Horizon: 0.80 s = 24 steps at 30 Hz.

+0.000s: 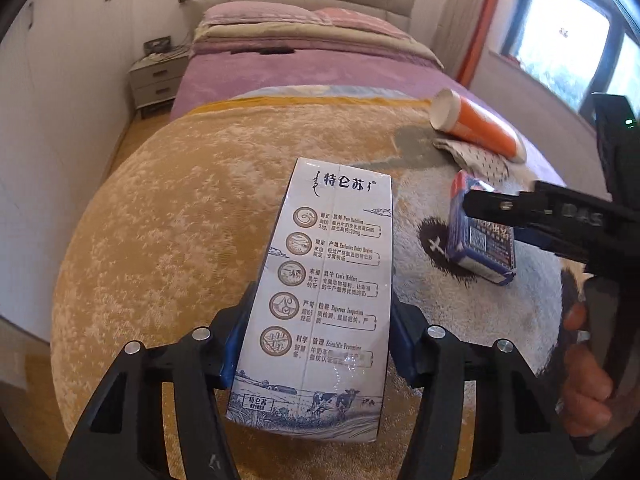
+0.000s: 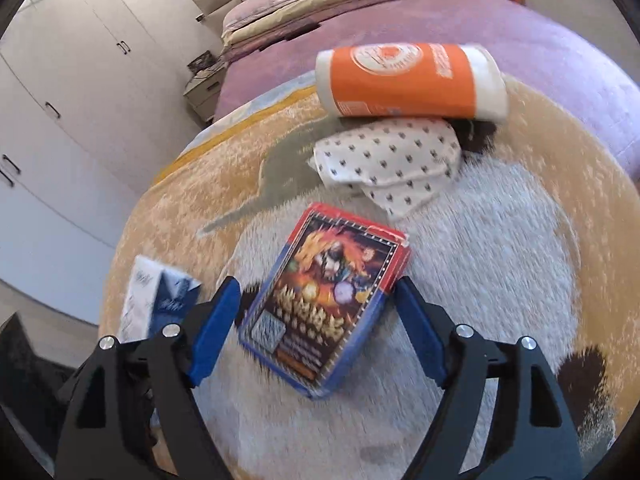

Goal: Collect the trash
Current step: 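Grasp the white milk carton with the left gripper while the right grasps the card game box, then carry both items over the blue basket and open both grippers to drop them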

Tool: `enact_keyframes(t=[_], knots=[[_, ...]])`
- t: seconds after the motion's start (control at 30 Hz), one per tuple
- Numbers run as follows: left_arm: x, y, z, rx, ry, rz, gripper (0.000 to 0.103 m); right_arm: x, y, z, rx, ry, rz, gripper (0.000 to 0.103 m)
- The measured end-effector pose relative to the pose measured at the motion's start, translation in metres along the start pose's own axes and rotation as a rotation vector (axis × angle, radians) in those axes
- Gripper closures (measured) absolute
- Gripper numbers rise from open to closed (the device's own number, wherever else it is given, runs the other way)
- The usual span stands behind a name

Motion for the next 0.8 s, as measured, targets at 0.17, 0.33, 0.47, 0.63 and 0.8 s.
enact_keyframes(t=[0.17, 0.33, 0.47, 0.63, 0.8], knots=[[0.016, -0.003, -0.015, -0.053, 0.030, -0.076, 0.048, 0.029, -0.012, 0.010, -0.068, -0.155, -0.150, 0.026], [0.011, -0.005, -0.027, -0.079, 0.033, -0.072, 0.048, 0.032, -0.030, 0.003, -0.095, -0.187, -0.234, 0.037], [-0.008, -0.005, -0.031, -0.081, 0.018, -0.045, 0.048, 0.014, -0.041, -0.014, -0.094, -0.122, -0.229, 0.040], [-0.048, -0.005, -0.031, -0.083, -0.022, 0.007, 0.048, -0.019, -0.053, -0.050, -0.166, -0.122, -0.219, 0.041], [-0.101, -0.002, -0.024, -0.086, -0.079, 0.070, 0.048, -0.053, -0.052, -0.083, -0.212, -0.120, -0.174, 0.042]])
Point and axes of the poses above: each gripper's, at about its wrist camera, not at the fingertips, and z roughly the way its jaws point, x to its left, y to its top, the point moved 1 cm from there along z, roughly the way its jaws point, and after that the axes turned 5 degrees about -y, right-handed, at the moved point
